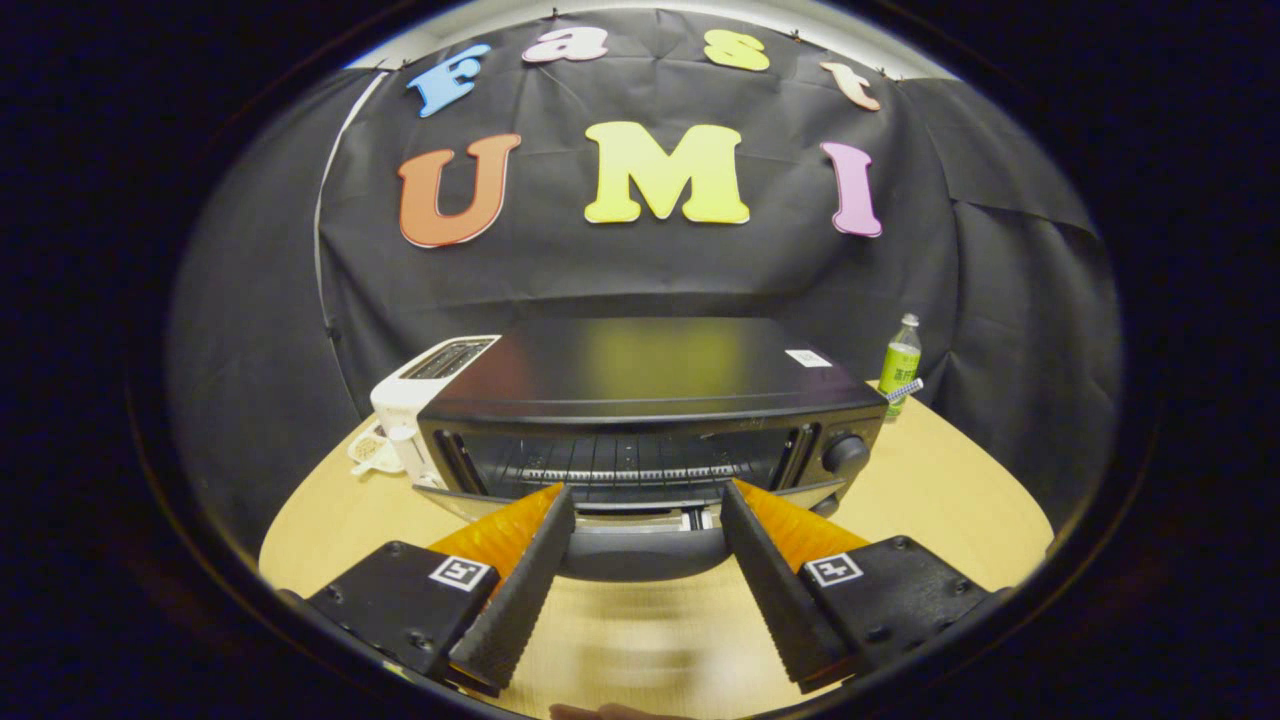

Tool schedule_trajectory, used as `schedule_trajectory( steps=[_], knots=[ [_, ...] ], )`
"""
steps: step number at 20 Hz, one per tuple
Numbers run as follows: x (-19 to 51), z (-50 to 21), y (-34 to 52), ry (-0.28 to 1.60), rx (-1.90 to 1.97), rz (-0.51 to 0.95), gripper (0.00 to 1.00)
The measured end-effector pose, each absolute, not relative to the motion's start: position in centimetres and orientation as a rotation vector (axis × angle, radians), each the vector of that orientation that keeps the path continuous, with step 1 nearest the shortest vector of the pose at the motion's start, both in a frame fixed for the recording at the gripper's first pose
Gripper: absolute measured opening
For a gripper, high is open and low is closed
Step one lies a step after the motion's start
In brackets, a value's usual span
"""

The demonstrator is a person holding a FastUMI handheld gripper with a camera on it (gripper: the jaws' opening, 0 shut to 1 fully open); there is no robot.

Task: Open the toaster oven, put the food inside, and close the toaster oven door.

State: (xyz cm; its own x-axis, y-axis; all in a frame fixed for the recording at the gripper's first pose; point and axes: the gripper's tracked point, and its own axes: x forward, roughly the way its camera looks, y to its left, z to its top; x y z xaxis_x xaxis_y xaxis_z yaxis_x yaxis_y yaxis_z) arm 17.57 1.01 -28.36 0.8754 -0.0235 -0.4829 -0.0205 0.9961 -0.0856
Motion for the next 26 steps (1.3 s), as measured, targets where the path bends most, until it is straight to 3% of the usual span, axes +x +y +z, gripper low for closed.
schedule_trajectory(
  steps=[13, 26],
  knots=[
    [10.3, -34.3, -0.5, 0.511, -0.081, 0.052, 0.99],
    [7.6, -39.3, -1.3, 0.739, -0.013, 0.100, 0.98]
  ],
)
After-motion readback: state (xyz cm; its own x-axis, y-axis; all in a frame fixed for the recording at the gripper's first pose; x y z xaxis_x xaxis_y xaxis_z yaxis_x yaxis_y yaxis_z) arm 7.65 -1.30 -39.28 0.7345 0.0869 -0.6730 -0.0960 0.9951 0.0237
